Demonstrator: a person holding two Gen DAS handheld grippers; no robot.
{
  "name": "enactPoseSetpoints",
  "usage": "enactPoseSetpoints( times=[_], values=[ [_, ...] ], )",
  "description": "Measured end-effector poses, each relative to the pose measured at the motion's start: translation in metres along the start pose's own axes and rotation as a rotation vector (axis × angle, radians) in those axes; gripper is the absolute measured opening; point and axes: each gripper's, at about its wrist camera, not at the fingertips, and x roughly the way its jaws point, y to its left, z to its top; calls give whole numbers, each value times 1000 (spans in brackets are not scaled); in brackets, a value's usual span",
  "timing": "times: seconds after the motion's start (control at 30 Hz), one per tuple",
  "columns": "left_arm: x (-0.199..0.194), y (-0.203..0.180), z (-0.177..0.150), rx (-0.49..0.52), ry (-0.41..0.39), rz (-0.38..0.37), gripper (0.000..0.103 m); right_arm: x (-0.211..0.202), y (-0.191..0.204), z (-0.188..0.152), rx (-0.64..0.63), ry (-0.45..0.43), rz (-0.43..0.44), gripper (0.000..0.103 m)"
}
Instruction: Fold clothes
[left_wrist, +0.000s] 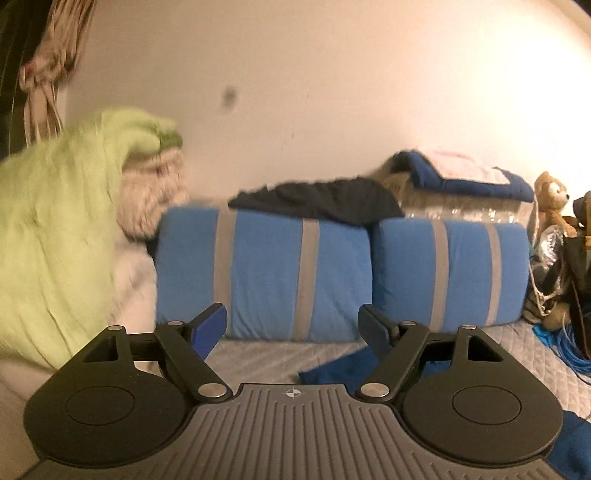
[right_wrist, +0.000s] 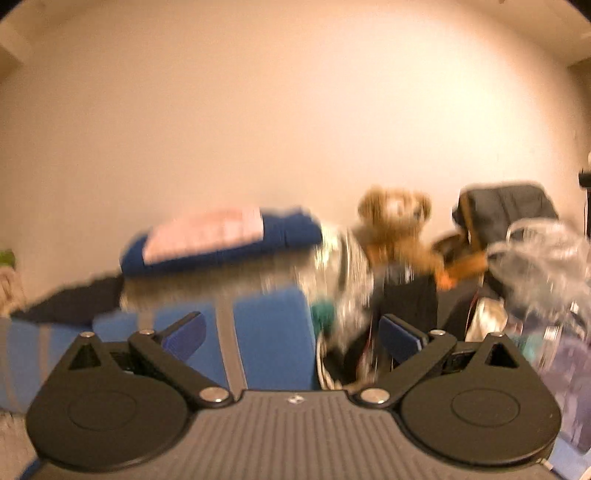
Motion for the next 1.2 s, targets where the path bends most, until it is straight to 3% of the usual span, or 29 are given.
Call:
enactPoseSetpoints(
  times=[0.2,0.33,0.5,0.9,1.07,1.2],
  values=[
    [-45,9,14,5,-41,-9,79,-53,-15,41,8,-42,21,103],
    [-62,9,8,10,-42,-22,80,-73,-23,45,24,34,24,103],
    [-78,8,-4,-9,-34,-48,83,-93,-28,21,66,111,44,103],
    [-91,4,-22,-27,28,-80,83,-105,-6,-25,25,274,117,103],
    [-111,3,-15,9,64,-56,83,-118,-2,-1,50,288,176,103],
    [-116,-7,-15,84,125,-32,83,-134,4,37,-24,272,186,103]
  ],
)
